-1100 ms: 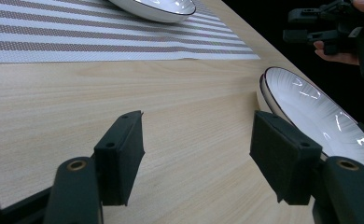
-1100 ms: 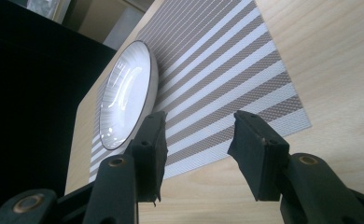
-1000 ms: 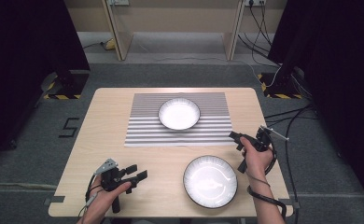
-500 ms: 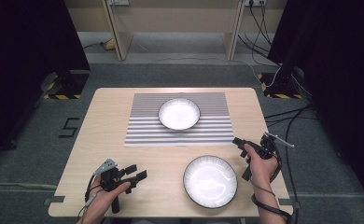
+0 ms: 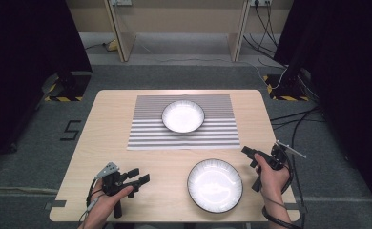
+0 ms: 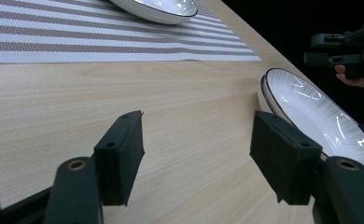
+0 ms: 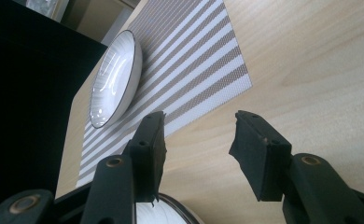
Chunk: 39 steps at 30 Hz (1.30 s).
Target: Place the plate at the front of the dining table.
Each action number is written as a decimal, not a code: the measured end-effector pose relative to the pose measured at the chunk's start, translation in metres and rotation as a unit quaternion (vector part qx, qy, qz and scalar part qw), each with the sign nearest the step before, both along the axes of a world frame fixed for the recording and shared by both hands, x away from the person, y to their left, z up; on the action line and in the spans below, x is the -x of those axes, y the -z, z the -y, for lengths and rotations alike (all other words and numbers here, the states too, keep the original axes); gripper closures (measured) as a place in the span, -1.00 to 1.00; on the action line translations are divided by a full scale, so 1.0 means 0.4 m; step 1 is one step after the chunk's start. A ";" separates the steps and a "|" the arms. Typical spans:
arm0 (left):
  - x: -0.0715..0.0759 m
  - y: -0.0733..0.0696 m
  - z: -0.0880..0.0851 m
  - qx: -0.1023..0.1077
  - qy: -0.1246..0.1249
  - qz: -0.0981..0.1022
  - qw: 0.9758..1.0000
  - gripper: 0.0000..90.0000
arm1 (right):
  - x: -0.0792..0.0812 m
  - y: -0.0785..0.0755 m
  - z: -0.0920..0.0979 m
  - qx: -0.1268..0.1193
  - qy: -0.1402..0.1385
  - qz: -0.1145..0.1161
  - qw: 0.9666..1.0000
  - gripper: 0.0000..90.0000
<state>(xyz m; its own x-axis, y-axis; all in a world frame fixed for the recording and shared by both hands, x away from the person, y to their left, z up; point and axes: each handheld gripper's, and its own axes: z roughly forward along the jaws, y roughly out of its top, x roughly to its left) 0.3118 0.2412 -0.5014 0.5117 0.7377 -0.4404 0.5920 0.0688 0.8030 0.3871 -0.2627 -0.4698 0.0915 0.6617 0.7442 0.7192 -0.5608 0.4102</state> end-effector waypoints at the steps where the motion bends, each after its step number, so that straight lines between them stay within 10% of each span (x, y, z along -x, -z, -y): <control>1: 0.000 0.000 0.000 0.000 0.000 0.000 1.000 -0.24 | 0.004 0.001 0.002 -0.001 0.000 -0.002 1.000 0.18; 39: 0.004 -0.001 0.004 -0.001 0.001 0.001 1.000 -0.24 | 0.112 0.025 0.037 0.026 0.003 -0.003 1.000 0.17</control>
<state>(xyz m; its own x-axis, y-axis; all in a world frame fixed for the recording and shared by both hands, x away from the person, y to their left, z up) 0.3104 0.2396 -0.5008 0.5143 0.7377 -0.4375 0.5908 0.0651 0.8042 0.3422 -0.2777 -0.4797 0.0989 0.6988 0.7084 0.7187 -0.5426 0.4348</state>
